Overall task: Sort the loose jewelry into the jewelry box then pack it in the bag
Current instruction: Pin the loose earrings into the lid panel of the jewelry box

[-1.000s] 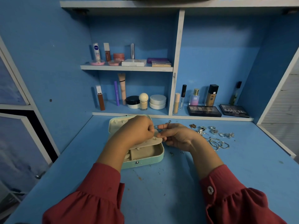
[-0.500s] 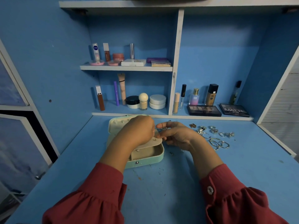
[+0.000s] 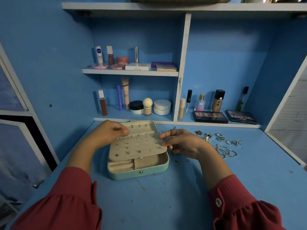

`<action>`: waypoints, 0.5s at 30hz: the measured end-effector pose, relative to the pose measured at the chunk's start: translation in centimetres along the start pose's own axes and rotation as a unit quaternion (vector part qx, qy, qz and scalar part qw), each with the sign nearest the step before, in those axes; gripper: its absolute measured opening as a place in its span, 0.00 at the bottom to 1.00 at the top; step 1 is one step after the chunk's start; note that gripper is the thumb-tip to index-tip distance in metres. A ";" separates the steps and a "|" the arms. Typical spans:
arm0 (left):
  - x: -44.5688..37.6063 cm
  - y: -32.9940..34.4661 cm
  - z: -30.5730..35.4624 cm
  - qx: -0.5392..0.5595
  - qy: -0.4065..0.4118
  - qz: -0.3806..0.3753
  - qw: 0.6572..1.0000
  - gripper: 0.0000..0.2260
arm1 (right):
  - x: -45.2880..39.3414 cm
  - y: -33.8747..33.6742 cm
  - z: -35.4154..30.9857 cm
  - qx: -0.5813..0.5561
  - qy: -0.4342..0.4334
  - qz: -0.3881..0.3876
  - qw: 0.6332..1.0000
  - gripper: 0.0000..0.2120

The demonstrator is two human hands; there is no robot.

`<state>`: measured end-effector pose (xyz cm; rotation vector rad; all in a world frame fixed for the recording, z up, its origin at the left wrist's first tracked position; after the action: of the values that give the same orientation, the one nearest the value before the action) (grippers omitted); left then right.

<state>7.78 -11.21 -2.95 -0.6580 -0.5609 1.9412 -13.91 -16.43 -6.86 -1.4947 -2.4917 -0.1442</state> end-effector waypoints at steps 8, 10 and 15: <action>-0.5 4.1 1.9 -0.184 0.097 -0.072 0.975 0.11 | 0.1 0.1 -0.1 0.005 -0.005 0.007 1.000 0.09; -0.6 4.1 1.9 -0.171 0.082 -0.074 0.979 0.12 | 0.1 0.1 -0.1 0.003 -0.004 0.007 1.000 0.09; -1.2 4.2 1.3 -0.153 0.058 -0.074 0.984 0.13 | 0.2 0.1 -0.2 0.000 -0.004 0.003 1.000 0.09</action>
<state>4.63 -14.15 -4.41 -0.8899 -0.8203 1.6811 -13.88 -16.27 -6.65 -1.5052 -2.4937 -0.1365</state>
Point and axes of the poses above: each hand's wrist, its own x-axis away from the middle knuckle, its own y-axis out of the palm, z = x × y, the point moved 8 cm from there along -x, towards the middle knuckle, and after that the axes turned 14 degrees about z, right-handed, at the moved point
